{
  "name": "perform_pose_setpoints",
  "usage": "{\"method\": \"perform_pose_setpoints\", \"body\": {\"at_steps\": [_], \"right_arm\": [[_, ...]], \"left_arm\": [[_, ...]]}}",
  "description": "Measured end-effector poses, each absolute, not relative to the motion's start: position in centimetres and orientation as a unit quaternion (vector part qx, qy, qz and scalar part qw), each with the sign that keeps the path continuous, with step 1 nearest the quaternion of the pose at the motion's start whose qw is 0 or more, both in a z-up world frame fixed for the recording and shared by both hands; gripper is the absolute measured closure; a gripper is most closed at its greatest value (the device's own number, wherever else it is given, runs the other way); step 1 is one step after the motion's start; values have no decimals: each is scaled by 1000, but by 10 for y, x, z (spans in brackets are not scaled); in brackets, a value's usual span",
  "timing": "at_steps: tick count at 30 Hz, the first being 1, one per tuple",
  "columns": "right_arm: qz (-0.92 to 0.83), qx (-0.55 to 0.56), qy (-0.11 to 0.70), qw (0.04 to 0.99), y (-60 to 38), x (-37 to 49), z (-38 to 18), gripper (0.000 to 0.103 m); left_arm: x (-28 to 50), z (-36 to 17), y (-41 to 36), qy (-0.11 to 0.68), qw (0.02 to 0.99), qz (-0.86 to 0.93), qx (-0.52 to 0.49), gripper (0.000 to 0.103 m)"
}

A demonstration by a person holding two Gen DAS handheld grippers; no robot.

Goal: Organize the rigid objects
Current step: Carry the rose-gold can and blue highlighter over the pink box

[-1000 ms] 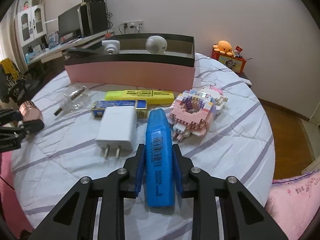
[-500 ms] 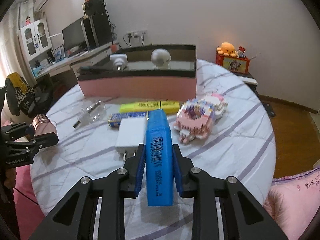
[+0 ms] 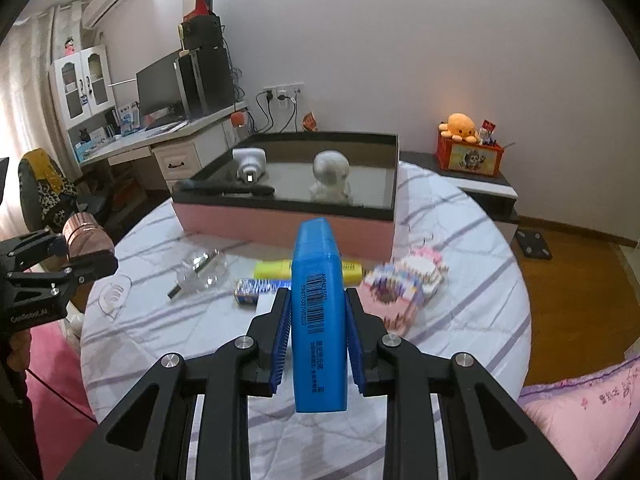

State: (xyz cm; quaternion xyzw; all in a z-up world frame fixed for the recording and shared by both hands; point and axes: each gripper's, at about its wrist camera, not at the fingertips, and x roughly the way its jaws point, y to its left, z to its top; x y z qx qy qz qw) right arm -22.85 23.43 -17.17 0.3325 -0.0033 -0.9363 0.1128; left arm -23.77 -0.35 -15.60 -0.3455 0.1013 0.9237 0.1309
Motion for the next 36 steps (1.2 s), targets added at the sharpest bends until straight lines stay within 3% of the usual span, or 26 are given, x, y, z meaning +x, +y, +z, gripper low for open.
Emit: {"method": "perform_pose_setpoints", "body": {"at_steps": [18, 28, 36], "right_arm": [[-941, 298, 39, 156, 226, -275, -119, 76], [-923, 329, 74, 186, 202, -365, -111, 76], [-900, 384, 76, 192, 182, -450, -135, 76]], "left_arm": [[-305, -107, 6, 95, 156, 932, -313, 49], [-403, -123, 35, 104, 174, 908, -367, 49], [-483, -140, 62, 122, 184, 881, -419, 49]]}}
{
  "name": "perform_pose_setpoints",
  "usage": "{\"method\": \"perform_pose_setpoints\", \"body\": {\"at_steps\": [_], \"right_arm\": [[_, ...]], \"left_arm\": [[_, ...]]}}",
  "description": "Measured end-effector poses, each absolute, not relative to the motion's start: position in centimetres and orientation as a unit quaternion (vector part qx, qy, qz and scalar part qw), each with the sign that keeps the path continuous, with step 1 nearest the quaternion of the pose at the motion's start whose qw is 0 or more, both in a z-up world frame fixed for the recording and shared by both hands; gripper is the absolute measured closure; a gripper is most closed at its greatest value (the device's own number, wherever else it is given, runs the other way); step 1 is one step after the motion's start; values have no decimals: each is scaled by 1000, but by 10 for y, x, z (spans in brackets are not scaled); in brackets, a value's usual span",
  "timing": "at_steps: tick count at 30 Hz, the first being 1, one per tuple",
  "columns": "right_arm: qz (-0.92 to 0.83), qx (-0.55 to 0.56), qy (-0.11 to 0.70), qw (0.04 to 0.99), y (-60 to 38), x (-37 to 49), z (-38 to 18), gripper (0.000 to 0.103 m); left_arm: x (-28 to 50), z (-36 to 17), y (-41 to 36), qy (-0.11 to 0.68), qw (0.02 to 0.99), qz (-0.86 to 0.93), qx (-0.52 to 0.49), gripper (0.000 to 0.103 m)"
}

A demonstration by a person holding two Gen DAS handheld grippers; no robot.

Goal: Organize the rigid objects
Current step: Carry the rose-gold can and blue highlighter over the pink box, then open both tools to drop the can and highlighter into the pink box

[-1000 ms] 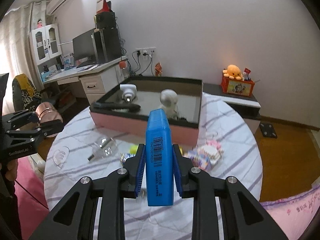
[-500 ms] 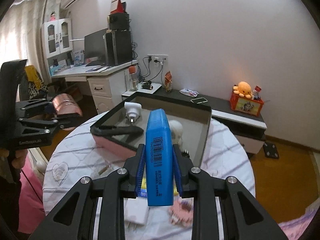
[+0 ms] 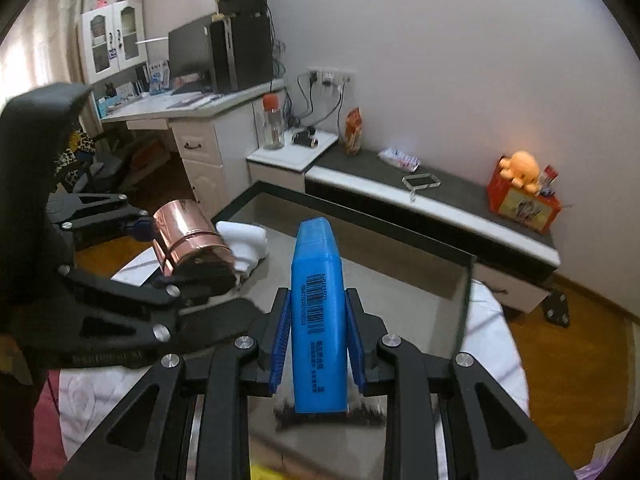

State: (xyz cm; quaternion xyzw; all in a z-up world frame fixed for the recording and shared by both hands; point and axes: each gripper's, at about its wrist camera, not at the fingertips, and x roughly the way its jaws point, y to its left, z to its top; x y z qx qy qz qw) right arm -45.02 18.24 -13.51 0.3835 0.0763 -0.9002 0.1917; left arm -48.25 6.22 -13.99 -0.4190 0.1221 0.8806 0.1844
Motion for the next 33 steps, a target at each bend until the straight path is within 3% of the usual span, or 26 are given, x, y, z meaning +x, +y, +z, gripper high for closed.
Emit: {"method": "perform_pose_setpoints", "body": {"at_steps": [9, 19, 21, 24, 26, 28, 33], "right_arm": [[-870, 460, 47, 168, 184, -521, -177, 76], [-864, 472, 24, 171, 192, -524, -189, 76], [-865, 469, 20, 176, 189, -525, -187, 76], [-872, 459, 25, 168, 187, -519, -178, 63], [-878, 449, 24, 167, 189, -514, -171, 46], [-882, 441, 19, 165, 191, -508, -162, 34], [-891, 421, 12, 171, 193, -489, -143, 23]], "left_arm": [[-531, -186, 78, 170, 144, 865, -450, 49], [-526, -189, 93, 204, 152, 857, -449, 47], [-523, -185, 94, 204, 154, 860, -441, 34], [-522, -179, 93, 213, 140, 866, -429, 27], [-518, -173, 89, 210, 136, 872, -421, 20], [-510, -163, 86, 210, 132, 879, -408, 13], [-484, -135, 76, 210, 128, 892, -378, 6]]}}
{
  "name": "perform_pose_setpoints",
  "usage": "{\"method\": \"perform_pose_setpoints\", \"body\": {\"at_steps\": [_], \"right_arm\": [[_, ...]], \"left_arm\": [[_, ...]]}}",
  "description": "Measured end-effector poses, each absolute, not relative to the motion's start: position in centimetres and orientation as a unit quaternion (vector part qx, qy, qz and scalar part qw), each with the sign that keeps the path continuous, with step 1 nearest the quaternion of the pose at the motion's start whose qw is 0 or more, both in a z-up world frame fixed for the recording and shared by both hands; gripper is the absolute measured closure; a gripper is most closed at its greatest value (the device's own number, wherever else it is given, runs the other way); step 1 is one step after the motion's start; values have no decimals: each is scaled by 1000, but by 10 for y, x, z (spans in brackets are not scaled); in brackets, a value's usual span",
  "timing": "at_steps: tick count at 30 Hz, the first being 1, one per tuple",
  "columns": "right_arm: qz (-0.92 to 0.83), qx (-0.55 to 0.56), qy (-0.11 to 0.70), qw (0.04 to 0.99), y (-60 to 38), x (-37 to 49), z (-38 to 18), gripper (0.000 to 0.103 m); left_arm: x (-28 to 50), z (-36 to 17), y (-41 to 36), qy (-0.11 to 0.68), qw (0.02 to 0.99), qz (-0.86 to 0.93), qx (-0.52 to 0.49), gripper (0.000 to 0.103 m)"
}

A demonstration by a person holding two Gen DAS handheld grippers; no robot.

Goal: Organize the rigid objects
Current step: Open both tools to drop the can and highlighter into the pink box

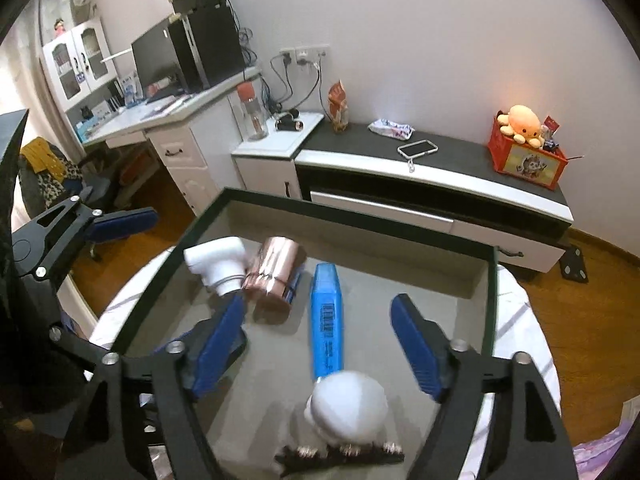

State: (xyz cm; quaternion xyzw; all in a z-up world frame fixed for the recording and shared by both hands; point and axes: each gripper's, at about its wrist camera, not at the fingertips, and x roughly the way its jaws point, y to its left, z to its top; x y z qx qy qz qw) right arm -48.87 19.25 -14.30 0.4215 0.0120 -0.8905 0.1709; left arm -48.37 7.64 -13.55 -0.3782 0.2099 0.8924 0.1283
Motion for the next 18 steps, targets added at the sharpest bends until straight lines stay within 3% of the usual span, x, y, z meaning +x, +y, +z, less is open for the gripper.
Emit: {"method": "perform_pose_setpoints", "body": {"at_steps": [4, 18], "right_arm": [[-899, 403, 17, 172, 194, -463, -126, 23], [-932, 320, 13, 168, 213, -332, -74, 22]], "left_arm": [[-451, -110, 62, 204, 119, 909, -344, 1], [-314, -67, 4, 147, 113, 942, -279, 0]]}}
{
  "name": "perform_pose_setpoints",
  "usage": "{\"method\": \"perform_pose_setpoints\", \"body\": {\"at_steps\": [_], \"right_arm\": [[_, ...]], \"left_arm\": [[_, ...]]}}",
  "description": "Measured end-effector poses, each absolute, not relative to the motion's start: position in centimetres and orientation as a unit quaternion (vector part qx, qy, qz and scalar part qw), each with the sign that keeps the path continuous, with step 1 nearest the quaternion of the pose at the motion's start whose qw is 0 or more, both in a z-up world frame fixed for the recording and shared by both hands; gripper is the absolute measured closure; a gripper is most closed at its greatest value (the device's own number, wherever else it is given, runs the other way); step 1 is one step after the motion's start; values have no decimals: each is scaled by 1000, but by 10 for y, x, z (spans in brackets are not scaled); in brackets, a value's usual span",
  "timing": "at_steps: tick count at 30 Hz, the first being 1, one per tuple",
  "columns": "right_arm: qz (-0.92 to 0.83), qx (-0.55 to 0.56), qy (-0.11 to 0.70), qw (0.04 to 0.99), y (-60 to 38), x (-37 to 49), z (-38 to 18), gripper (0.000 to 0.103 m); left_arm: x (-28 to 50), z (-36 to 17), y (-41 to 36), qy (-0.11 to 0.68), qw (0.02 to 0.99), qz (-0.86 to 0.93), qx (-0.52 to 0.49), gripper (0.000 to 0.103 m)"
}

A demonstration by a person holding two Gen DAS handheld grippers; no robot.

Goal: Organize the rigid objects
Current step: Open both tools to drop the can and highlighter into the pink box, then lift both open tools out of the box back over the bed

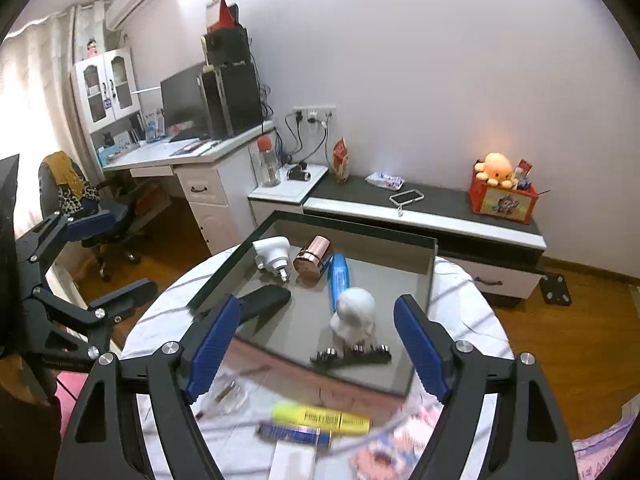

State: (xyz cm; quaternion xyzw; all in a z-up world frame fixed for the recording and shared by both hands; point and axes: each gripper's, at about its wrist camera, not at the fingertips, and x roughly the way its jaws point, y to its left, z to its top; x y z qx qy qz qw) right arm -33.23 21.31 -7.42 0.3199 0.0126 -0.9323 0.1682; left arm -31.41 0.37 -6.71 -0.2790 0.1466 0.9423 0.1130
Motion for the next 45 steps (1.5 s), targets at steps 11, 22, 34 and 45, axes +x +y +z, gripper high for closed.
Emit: {"method": "perform_pose_setpoints", "body": {"at_steps": [11, 22, 34, 45], "right_arm": [[-960, 253, 8, 122, 230, -219, -64, 20], [-964, 252, -3, 89, 228, -165, -104, 20], [-952, 294, -29, 84, 240, -167, -139, 20], [-938, 334, -52, 72, 260, -196, -173, 20]], "left_arm": [[-199, -71, -24, 81, 59, 971, -217, 0], [-172, -115, -34, 69, 92, 955, -273, 0], [-188, -140, -20, 64, 116, 941, -312, 0], [-234, -182, 8, 78, 127, 916, -371, 0]]}}
